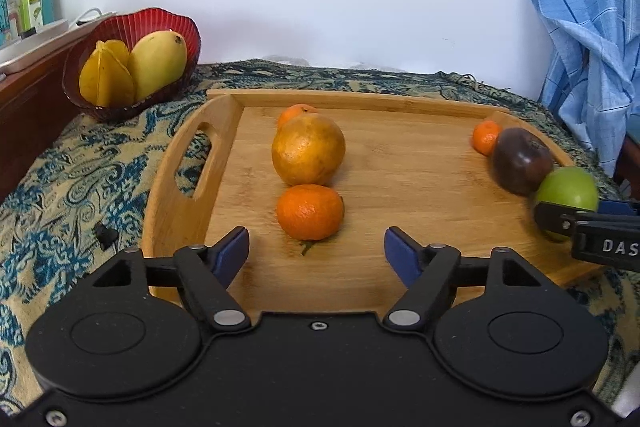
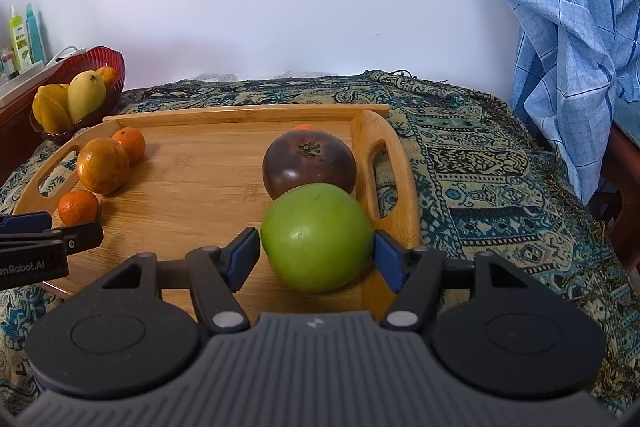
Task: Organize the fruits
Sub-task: 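Withdraw both tools from the tray toward the red dates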
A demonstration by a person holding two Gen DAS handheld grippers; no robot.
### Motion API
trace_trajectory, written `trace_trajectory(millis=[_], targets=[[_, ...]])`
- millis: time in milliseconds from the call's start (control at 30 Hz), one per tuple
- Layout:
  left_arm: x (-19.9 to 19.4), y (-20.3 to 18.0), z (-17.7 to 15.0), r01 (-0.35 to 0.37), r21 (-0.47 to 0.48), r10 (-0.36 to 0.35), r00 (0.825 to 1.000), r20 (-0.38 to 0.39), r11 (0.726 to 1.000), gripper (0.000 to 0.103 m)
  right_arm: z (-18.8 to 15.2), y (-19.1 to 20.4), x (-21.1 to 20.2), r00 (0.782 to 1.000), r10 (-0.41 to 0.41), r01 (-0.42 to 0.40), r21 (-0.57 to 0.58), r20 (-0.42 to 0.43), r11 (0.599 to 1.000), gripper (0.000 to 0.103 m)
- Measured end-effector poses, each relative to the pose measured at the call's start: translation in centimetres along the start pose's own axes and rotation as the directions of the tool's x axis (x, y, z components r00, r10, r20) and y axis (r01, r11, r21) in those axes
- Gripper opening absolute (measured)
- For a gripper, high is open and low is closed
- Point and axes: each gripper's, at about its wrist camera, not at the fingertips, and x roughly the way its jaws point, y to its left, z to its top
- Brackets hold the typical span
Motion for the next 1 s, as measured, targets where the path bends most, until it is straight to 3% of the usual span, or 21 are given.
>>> trace_trajectory(millis=[100,433,667,900,1000], targets=[[-0.7,-0.1,-0.1,0.012,0.004,-0.012,1.000,0.000,1.000,0.082,-0.2,0.3,-0.5,1.000,0.005,-0.005,0.000,0.013,1.000,0.085],[-4.1,-0.4,-1.5,0.058,0.021,-0.058,0.998,0.005,0.998,0.085,-1.4,0.3,-2.7,0.999,0.029,-0.030,0.051,0.025,0.998,0.090],[-6.8,-0.8,-3.9,0.085,0.010,-0.085,0.996,-0.001,0.996,0.086,-2.6,0.8,-5.3,0.997,0.042,-0.043,0.015,0.069,0.999,0.092],[-9.0,-1.0,-6.5,0.093,0.003,-0.093,0.996,-0.002,0.996,0.092,-4.6,1.5,-8.0,0.989,0.011,0.000,-0.073,0.147,0.997,0.096],[-10.1,-0.9,-7.8,0.100,-0.003,-0.100,0.995,-0.009,0.995,0.092,-5.8,1.5,-9.2,0.985,0.011,-0.002,-0.055,0.174,0.998,0.096]])
